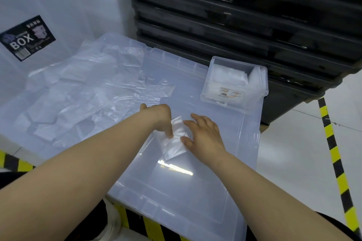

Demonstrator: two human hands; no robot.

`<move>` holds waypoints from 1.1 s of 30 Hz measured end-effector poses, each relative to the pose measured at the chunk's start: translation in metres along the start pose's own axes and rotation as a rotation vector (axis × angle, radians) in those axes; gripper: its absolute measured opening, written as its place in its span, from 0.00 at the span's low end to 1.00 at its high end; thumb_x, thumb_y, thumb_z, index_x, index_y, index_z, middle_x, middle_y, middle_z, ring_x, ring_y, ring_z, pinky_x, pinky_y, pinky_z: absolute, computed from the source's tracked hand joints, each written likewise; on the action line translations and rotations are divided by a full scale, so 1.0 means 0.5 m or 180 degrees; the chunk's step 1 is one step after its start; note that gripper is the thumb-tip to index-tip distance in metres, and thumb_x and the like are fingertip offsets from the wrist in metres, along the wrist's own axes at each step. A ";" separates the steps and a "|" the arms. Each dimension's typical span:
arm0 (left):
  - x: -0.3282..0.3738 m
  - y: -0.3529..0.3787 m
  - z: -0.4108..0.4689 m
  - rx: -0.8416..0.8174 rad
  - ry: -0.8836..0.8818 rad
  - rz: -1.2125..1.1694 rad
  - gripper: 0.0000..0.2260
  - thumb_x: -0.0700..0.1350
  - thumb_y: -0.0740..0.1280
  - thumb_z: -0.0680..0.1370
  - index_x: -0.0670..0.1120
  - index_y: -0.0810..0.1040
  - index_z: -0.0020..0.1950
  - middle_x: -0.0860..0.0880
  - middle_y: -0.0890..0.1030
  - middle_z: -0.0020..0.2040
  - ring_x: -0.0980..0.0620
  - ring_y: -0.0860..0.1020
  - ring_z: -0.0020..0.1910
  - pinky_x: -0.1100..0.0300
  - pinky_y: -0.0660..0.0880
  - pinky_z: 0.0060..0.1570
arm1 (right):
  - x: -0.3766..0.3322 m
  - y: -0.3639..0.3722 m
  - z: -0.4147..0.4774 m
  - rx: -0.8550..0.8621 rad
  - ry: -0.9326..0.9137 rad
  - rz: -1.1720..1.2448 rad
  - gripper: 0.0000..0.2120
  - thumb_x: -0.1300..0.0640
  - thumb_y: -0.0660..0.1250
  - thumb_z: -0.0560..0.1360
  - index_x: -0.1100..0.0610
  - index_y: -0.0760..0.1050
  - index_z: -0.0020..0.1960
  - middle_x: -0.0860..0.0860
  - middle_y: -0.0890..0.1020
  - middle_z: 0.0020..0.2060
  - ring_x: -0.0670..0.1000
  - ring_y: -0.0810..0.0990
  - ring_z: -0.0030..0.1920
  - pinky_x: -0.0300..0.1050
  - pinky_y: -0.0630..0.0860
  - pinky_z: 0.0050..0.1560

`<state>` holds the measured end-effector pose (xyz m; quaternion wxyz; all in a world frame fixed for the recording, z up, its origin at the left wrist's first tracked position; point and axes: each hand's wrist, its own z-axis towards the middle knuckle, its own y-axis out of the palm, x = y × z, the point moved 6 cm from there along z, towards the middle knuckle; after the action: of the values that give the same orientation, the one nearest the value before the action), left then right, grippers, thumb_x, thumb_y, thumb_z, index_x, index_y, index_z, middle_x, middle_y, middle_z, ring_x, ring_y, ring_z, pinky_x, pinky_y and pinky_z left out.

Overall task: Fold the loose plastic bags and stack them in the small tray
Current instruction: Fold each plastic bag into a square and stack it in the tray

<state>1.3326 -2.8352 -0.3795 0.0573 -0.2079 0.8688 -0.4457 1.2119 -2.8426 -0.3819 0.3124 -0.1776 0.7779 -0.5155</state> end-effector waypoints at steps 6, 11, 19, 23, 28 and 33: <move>-0.004 0.011 -0.013 0.0275 0.0280 -0.0932 0.12 0.46 0.70 0.72 0.49 0.68 0.35 0.52 0.71 0.35 0.51 0.71 0.41 0.62 0.64 0.37 | 0.002 -0.003 0.001 0.0023 -0.0031 -0.0026 0.24 0.48 0.56 0.79 0.52 0.58 0.73 0.48 0.51 0.75 0.49 0.48 0.74 0.43 0.43 0.71; 0.001 0.003 -0.041 0.0501 0.0633 -0.1962 0.13 0.44 0.68 0.75 0.48 0.66 0.34 0.52 0.68 0.34 0.57 0.67 0.32 0.70 0.63 0.26 | 0.007 -0.007 0.004 0.0119 -0.0026 0.0112 0.24 0.48 0.57 0.79 0.56 0.60 0.72 0.48 0.55 0.74 0.49 0.51 0.73 0.40 0.46 0.69; -0.014 -0.026 -0.085 0.1137 0.0650 -0.4681 0.07 0.36 0.67 0.74 0.46 0.71 0.43 0.49 0.75 0.38 0.54 0.74 0.34 0.70 0.71 0.32 | 0.035 -0.043 0.014 0.0475 0.0799 0.4036 0.23 0.56 0.65 0.75 0.57 0.64 0.69 0.52 0.74 0.61 0.50 0.74 0.59 0.42 0.71 0.60; 0.022 -0.034 -0.089 0.1163 0.0745 -0.5210 0.14 0.34 0.68 0.73 0.47 0.68 0.53 0.48 0.76 0.47 0.53 0.77 0.40 0.64 0.76 0.39 | 0.032 -0.073 0.014 0.0055 0.0525 0.5031 0.11 0.60 0.62 0.76 0.59 0.74 0.57 0.53 0.81 0.45 0.50 0.81 0.43 0.41 0.78 0.42; 0.057 -0.057 -0.084 0.1318 0.0939 -0.5285 0.20 0.35 0.67 0.75 0.51 0.65 0.61 0.52 0.76 0.44 0.56 0.77 0.41 0.65 0.74 0.43 | 0.049 -0.109 0.002 0.0248 0.0685 0.4542 0.04 0.64 0.62 0.76 0.57 0.75 0.46 0.49 0.79 0.30 0.44 0.76 0.24 0.35 0.68 0.22; 0.089 -0.084 -0.061 0.1570 0.1148 -0.4304 0.18 0.47 0.57 0.81 0.49 0.63 0.71 0.56 0.74 0.50 0.57 0.73 0.50 0.74 0.68 0.44 | 0.137 -0.200 -0.020 0.1234 0.1171 0.4299 0.05 0.63 0.62 0.77 0.56 0.73 0.43 0.52 0.79 0.35 0.43 0.76 0.22 0.33 0.65 0.20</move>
<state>1.2964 -2.8524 -0.3241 -0.3282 -0.6022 0.4218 -0.5931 1.1499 -2.9171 -0.3089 0.4526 0.4897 0.6524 -0.3602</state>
